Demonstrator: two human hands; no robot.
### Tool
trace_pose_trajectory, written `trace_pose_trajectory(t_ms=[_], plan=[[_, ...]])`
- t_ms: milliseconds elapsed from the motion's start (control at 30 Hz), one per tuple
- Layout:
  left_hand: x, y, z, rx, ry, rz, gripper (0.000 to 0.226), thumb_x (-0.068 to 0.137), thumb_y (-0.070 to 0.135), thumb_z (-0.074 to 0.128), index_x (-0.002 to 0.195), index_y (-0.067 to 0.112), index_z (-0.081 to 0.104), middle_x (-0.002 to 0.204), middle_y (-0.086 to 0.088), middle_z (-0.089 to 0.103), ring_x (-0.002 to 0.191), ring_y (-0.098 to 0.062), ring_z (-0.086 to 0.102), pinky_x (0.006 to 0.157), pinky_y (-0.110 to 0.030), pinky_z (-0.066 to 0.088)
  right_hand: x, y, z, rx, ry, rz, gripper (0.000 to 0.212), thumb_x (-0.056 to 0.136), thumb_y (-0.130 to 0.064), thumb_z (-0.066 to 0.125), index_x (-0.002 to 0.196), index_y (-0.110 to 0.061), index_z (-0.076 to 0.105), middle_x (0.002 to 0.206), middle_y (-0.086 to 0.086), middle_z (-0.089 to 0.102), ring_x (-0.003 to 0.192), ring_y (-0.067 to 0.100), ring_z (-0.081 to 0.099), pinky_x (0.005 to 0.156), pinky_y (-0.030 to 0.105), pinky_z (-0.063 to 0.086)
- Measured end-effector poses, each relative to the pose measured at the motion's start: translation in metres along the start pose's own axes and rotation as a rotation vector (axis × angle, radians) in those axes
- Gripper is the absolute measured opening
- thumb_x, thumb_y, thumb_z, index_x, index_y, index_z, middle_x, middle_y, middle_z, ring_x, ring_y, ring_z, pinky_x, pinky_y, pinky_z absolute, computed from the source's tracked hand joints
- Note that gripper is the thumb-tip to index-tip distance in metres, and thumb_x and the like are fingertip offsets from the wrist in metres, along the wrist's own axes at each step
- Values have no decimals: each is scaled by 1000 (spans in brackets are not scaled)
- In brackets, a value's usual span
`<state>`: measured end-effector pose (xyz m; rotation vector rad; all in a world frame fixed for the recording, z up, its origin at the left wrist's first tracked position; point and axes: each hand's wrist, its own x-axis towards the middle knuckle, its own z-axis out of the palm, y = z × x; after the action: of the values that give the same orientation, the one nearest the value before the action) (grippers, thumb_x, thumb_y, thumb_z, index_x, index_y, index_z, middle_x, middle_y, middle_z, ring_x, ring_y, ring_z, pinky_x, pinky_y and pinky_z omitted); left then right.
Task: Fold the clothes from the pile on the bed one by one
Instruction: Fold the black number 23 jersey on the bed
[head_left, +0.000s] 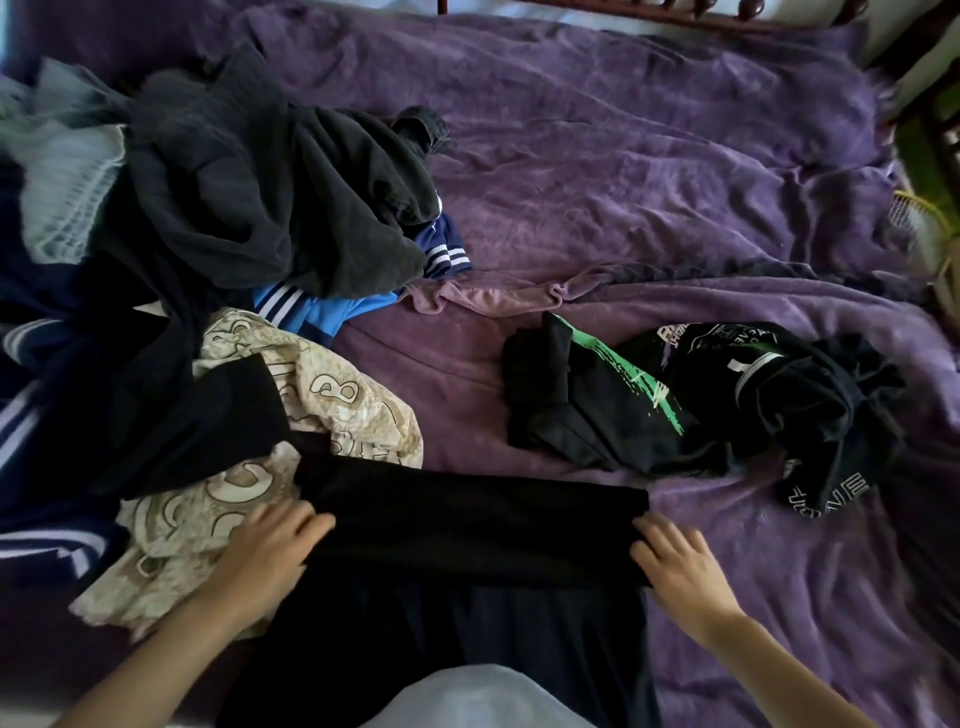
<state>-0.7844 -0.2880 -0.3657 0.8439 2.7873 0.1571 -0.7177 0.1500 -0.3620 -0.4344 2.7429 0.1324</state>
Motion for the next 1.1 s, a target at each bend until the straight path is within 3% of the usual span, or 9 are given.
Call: trace_pose_trajectory(t_ms=[133,233,300,367,467,500,567,733,1100], plan=[[-20,15,19,141,-130,-49,74,5,2,85,76,15,75,59,-4,58,54,-25,63,47,-35,50,-11,-21,22,16,-250,-33,67,9,-56,87,61,-17,72,69,5,70,67,19,70,59,28,56],[-17,23,20,145,-224,-132,65,4,13,84,69,17,74,59,-4,59,56,-25,63,47,-39,50,5,-32,18,50,-196,49,56,21,-56,89,55,-16,68,57,1,62,55,16,63,53,25,53],[-2,28,13,143,-220,-180,54,16,20,87,67,15,72,62,-5,59,59,-26,62,51,-40,50,21,-32,9,22,-135,144,47,54,-48,85,85,-16,71,89,4,66,84,21,65,69,34,53],[23,31,5,135,-210,-230,53,35,20,88,85,11,73,81,-13,64,77,-32,64,62,-46,51,41,-29,7,61,-175,260,48,87,-41,56,129,-19,49,134,4,44,125,22,41,98,36,36],[60,24,10,184,-301,-285,77,80,23,63,147,18,26,152,-16,24,141,-30,22,107,-51,26,66,-22,14,124,-274,327,65,91,-30,51,147,-18,19,155,5,15,142,22,15,110,39,24],[71,21,12,202,-427,-292,81,86,21,55,150,22,7,157,-10,8,145,-26,6,113,-50,14,72,-21,17,143,-308,345,73,90,-27,54,149,-19,12,156,5,11,143,22,12,112,42,22],[82,15,17,225,-596,-302,83,88,18,52,150,25,-4,155,-6,20,144,-25,11,113,-51,10,78,-17,24,149,-388,381,81,88,-21,56,150,-21,4,155,3,17,142,23,15,112,45,20],[79,5,21,251,-567,-274,26,88,21,52,113,25,53,117,5,58,114,-18,49,101,-41,29,68,-6,39,107,-373,395,52,87,-24,56,136,-19,40,134,1,49,129,22,38,103,39,28],[96,-8,-33,169,-294,-183,28,96,36,46,119,20,52,114,4,50,106,-16,53,74,-29,42,59,44,-12,134,-89,471,28,89,-37,57,111,-19,58,116,0,60,115,22,50,88,34,29]])
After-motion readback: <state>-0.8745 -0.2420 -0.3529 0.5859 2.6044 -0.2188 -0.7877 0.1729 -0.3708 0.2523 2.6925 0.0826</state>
